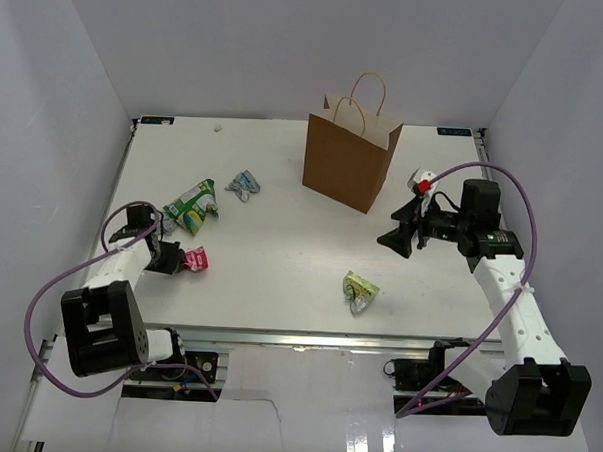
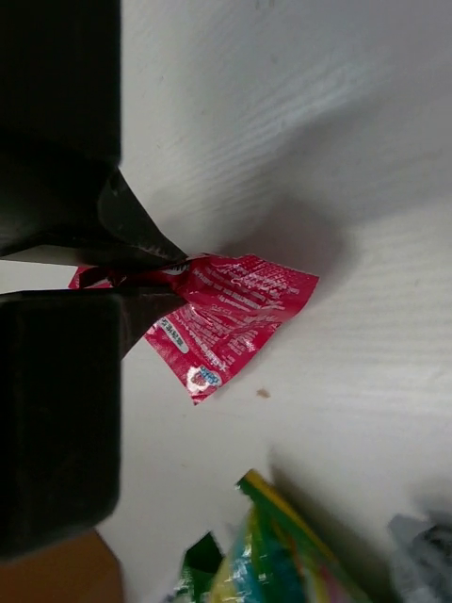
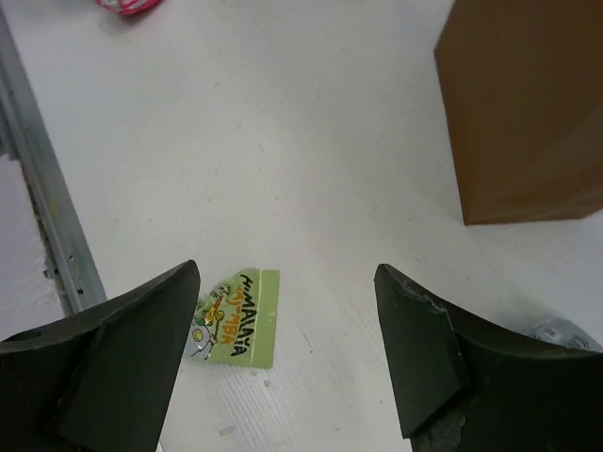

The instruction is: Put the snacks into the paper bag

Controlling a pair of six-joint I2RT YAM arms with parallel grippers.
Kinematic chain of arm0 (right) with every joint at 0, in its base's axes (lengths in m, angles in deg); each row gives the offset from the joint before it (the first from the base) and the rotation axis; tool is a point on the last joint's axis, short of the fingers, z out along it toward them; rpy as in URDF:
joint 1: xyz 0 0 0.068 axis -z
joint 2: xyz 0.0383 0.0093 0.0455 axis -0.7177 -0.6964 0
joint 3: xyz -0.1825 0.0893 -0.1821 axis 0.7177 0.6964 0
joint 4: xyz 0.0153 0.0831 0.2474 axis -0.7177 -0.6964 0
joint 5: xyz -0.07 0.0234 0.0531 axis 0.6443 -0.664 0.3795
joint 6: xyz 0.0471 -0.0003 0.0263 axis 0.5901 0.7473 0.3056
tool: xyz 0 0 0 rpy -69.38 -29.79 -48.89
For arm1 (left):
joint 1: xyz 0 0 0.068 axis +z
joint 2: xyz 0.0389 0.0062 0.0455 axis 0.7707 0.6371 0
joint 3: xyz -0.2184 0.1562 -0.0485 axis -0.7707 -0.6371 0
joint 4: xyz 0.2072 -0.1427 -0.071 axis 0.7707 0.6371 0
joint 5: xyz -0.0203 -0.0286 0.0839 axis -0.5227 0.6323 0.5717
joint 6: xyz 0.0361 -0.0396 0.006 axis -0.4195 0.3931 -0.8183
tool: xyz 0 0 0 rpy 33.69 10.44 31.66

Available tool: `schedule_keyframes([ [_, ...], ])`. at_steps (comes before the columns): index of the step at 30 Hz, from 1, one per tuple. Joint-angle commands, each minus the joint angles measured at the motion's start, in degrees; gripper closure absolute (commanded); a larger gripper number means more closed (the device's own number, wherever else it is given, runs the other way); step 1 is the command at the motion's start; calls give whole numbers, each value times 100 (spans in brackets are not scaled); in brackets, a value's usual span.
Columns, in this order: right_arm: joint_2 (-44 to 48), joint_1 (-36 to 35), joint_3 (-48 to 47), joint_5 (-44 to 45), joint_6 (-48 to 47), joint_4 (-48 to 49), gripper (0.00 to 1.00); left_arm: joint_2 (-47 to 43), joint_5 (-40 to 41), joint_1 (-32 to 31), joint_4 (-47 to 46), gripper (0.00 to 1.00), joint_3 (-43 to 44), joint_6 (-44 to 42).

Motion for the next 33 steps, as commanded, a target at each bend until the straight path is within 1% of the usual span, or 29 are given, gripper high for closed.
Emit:
schedule_keyframes([
  [1,-109,-27,-109,-1384,-1179,-699,19,-210,-967,28,-729,99,21,-1126],
  [2,-179,-80,-153,-1624,-1627,-1008,19,-254,-1257,2,-887,100,13,-1329],
  [3,-206,-263,-206,-1783,-2154,-1351,19,-298,-1799,-77,-1236,100,-5,-1722],
  [4,-250,-395,-276,-1941,-3238,-1989,18,-350,-2153,-130,-1492,100,-127,-1900],
  [5,-268,-692,-285,-1960,-3736,-2222,18,-464,-2496,-191,-1747,100,-206,-2032],
  [6,-285,-843,-286,-1961,-4263,-2468,18,-517,-3169,-348,-2228,100,-294,-2190],
  [7,-338,-975,-286,-1926,-5426,-2958,16,-561,-3515,-437,-2520,100,-521,-2201],
  [8,-364,-1229,-286,-1882,-5916,-3128,15,-588,-3971,-664,-2915,100,-602,-2166],
  [9,-382,-1379,-251,-1734,-6303,-3199,13,-571,-4185,-814,-3110,100,-655,-2113],
  [10,-356,-1633,-216,-1645,-6638,-3000,11,-440,-4404,-1138,-3443,100,-725,-2087],
  [11,-304,-1775,-146,-1514,-6554,-2667,9,-334,-4589,-1298,-3576,100,-726,-2026],
  [12,-225,-1968,-40,-1051,-6284,-2159,8,-211,-4948,-1578,-3717,100,-734,-1973],
  [13,-41,-2474,248,-681,-5411,-1519,7,-71,-5073,-1763,-3788,100,-708,-1868],
  [14,13,-2758,390,280,-5045,-268,7,183,-5153,-2122,-3780,100,-621,-1806],
  [15,5,-3031,504,698,-4798,232,7,290,-5171,-2282,-3789,100,-559,-1744],
  [16,-74,-3442,584,990,-4674,585,7,395,-5162,-2605,-3789,100,-489,-1604],
  [17,-162,-3594,550,1210,-4516,988,7,501,-5162,-2765,-3789,100,-332,-1542],
  [18,-354,-3735,523,1456,-4445,1132,7,702,-5127,-2897,-3954,100,-234,-1489],
  [19,-451,-3989,480,1554,-4418,1359,8,791,-5118,-3151,-3973,100,-25,-1384],
  [20,-522,-4131,497,1694,-4470,1466,8,887,-5118,-3275,-3982,100,82,-1357],
  [22,-716,-4551,558,2125,-4689,1572,8,1151,-5136,-3478,-3991,100,293,-1313],
  [23,-760,-4650,637,2318,-4986,1581,8,1222,-5136,-3644,-3991,100,372,-1278],
  [26,-927,-4914,769,2478,-5331,1529,10,1450,-5180,-3847,-4008,100,645,-1234],
  [29,-1032,-5019,874,2688,-5507,1669,16,1574,-5267,-3953,-4061,100,777,-1208],
  [32,-1147,-5028,901,3013,-5569,1810,35,1653,-5373,-3997,-4105,100,821,-1199],
  [33,-1208,-5020,884,3092,-5578,1819,48,1670,-5399,-3997,-4114,100,821,-1199],
])
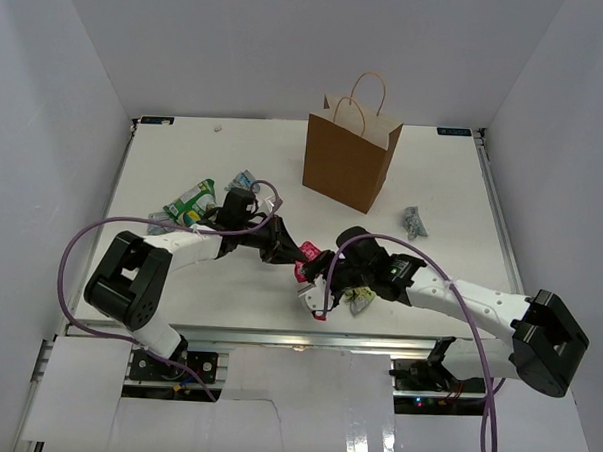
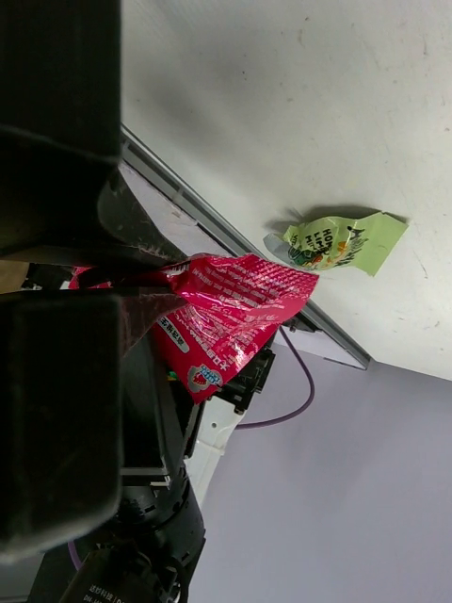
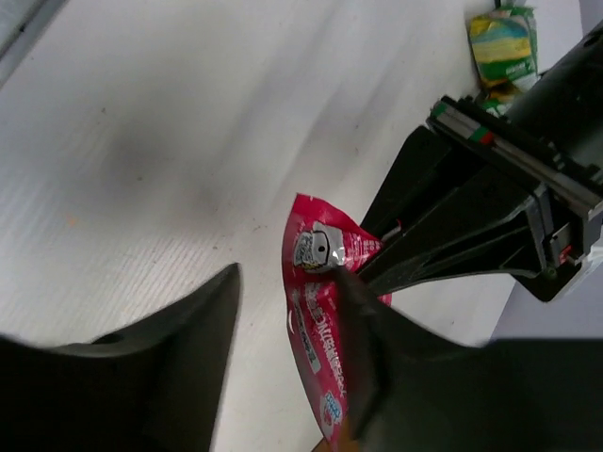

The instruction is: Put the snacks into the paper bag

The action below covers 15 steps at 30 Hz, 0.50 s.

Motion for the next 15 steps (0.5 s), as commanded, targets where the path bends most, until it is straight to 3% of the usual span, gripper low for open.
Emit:
schedule_keyframes([
  [1,-109,-23,-19,555,-184,404,56,18,-294,-37,-134,100,144,36],
  [5,-144,-23,-2,740,-192,536,67,141,-355,-37,-239,100,152,89],
  [6,-162,-23,7,802,-192,563,75,176,-399,-37,-265,100,170,115],
  [9,-171,-14,25,837,-149,642,86,229,-478,-28,-318,98,249,159],
  [12,-171,38,-19,758,79,660,92,221,-514,-28,-327,77,319,194],
  [13,-162,56,-63,724,150,660,92,212,-514,-28,-327,59,328,203],
  [15,-127,117,-125,583,422,607,92,168,-505,-28,-318,47,372,212],
])
